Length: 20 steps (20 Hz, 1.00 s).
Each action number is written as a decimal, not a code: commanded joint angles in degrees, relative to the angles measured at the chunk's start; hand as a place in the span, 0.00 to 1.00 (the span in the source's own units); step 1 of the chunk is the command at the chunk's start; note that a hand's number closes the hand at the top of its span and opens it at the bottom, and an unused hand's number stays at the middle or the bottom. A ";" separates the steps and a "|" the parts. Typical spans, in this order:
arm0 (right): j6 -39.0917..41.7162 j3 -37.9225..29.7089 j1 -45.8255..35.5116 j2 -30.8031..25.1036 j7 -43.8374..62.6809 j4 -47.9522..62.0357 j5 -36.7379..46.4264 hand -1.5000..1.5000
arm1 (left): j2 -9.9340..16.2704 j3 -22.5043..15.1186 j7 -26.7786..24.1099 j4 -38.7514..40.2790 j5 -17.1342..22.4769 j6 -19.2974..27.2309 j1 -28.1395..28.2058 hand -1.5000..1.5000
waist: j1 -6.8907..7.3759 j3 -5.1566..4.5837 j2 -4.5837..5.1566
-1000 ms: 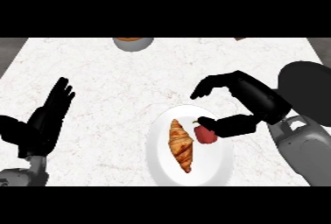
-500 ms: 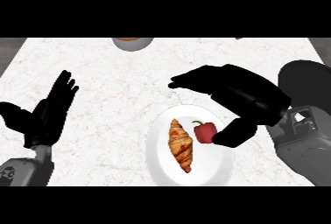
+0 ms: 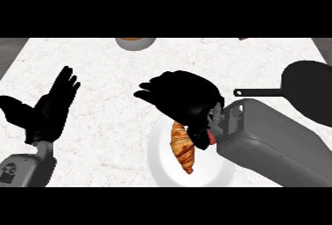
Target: Pick the croissant from the plate and place it in the pan
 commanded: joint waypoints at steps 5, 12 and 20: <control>16.39 7.88 -2.74 6.90 9.96 9.06 -0.55 0.00 | -0.30 0.72 -0.22 0.82 -0.32 -0.60 0.18 0.50 | -0.75 -0.04 -0.03; 22.80 8.58 1.64 11.05 16.32 4.01 0.42 0.00 | -0.76 2.17 -0.71 2.42 -1.07 -1.88 -0.97 0.50 | -1.33 0.07 -0.13; 24.67 14.86 3.66 8.65 19.78 -3.39 7.67 0.00 | -2.23 1.80 -2.22 -0.55 -1.83 -1.95 3.54 0.50 | -1.23 0.09 -0.24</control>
